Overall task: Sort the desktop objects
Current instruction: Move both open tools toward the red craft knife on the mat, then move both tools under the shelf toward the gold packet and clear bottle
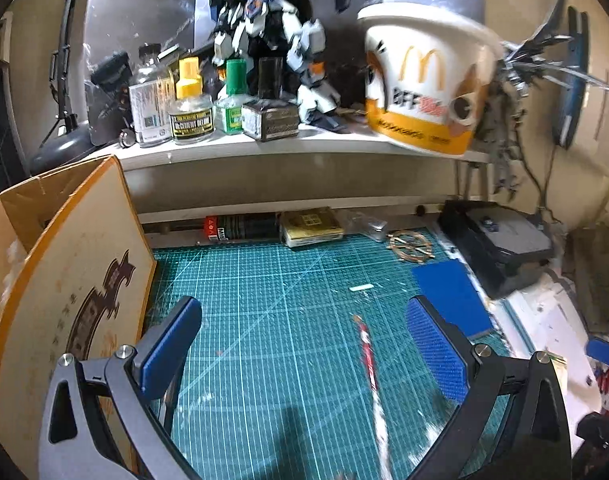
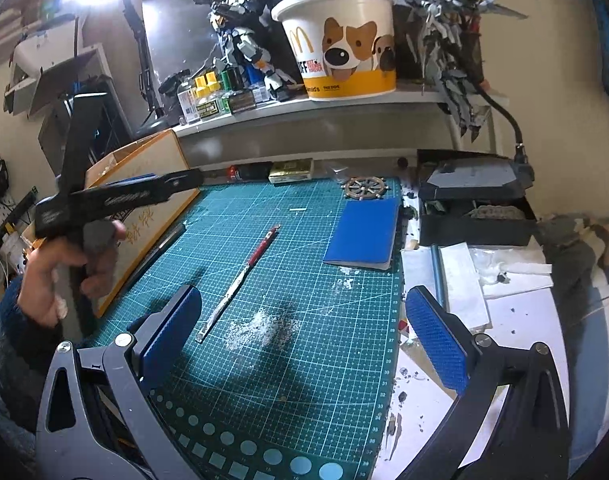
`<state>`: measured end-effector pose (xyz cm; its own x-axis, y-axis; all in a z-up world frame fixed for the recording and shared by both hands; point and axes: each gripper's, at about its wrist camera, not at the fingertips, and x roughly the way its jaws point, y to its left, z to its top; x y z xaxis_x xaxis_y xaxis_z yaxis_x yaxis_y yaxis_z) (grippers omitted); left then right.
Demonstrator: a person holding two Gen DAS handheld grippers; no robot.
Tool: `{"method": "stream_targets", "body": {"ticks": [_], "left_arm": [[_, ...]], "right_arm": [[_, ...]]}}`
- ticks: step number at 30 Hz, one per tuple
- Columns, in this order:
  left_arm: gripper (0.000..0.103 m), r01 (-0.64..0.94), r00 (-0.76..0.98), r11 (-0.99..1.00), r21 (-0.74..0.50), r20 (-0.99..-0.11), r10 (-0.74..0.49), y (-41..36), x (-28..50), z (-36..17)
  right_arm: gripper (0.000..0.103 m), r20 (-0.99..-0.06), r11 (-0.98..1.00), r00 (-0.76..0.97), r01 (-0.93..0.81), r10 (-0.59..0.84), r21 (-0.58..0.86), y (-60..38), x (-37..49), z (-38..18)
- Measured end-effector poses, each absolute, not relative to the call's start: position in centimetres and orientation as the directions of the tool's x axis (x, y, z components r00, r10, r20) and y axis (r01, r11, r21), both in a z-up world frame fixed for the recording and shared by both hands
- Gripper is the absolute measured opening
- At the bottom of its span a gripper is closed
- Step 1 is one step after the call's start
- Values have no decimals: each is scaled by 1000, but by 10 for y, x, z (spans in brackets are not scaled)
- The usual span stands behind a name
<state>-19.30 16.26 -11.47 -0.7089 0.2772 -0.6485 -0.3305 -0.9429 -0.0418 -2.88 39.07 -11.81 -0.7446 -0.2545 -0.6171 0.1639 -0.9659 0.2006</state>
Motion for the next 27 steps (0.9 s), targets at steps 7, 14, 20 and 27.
{"method": "stream_targets", "body": {"ticks": [7, 14, 20, 27], "left_arm": [[103, -361, -657, -929, -83, -684, 317, 179, -229, -136], [102, -362, -632, -928, -90, -708, 315, 197, -274, -159], [93, -356, -609, -928, -106, -727, 317, 199, -311, -177], [73, -336, -547, -909, -248, -734, 403, 186, -339, -197]], "right_arm": [[87, -617, -972, -752, 200, -233, 123, 401, -81, -112], [60, -645, -964, -735, 267, -209, 8, 392, -167, -118], [47, -677, -924, -711, 363, -189, -123, 373, -231, -139], [36, -725, -855, -668, 466, -169, -230, 360, -284, -183]]}}
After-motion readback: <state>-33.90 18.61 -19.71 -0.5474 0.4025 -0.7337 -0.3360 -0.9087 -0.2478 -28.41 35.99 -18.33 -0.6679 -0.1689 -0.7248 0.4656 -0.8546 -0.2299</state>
